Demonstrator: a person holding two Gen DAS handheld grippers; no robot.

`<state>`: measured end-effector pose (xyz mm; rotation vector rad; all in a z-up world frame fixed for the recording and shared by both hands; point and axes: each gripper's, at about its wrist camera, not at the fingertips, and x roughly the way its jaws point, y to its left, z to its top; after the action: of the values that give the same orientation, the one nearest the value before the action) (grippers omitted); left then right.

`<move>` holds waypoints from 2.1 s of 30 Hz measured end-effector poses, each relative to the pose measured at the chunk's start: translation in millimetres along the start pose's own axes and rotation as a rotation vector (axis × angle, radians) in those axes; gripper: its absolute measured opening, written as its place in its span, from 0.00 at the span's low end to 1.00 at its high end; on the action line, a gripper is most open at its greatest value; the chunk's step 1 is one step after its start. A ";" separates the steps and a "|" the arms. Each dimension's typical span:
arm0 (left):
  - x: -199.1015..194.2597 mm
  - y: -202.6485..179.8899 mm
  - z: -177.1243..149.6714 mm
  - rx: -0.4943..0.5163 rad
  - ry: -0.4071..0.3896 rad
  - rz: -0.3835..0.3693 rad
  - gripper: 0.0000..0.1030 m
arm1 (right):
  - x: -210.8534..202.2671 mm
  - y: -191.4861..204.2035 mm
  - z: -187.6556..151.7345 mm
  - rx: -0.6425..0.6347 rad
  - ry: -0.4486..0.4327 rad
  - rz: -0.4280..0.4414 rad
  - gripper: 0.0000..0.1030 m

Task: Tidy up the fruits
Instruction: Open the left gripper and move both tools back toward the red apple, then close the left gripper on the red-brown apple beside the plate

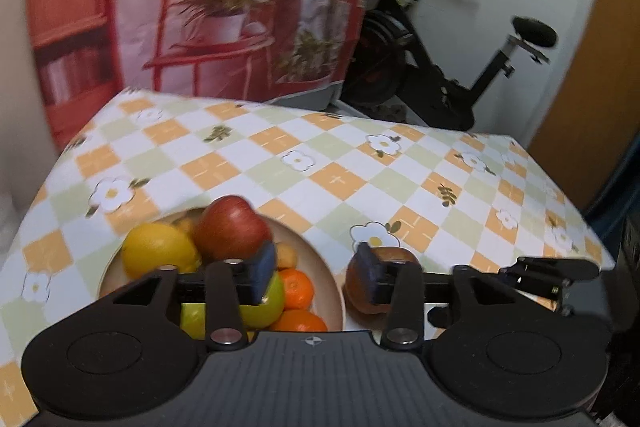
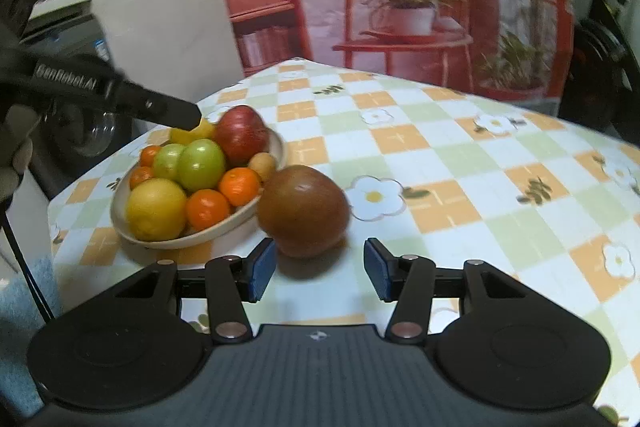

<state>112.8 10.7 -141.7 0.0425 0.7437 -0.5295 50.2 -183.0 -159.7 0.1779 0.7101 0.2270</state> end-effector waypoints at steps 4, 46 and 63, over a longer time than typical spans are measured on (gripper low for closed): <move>6.8 -5.3 -3.1 0.044 -0.008 -0.025 0.52 | -3.7 -14.0 0.3 0.116 -0.003 -0.003 0.52; 43.8 -5.8 -9.7 0.085 0.069 -0.146 0.36 | 13.6 -25.1 3.4 0.157 -0.008 0.089 0.51; 61.9 6.2 -5.4 -0.065 0.121 -0.210 0.32 | 36.3 14.6 4.9 -0.211 0.052 0.056 0.51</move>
<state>150.2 -10.2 -187.2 -0.0652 0.8885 -0.7070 78.0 -159.8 -175.2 -0.0091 0.7287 0.3595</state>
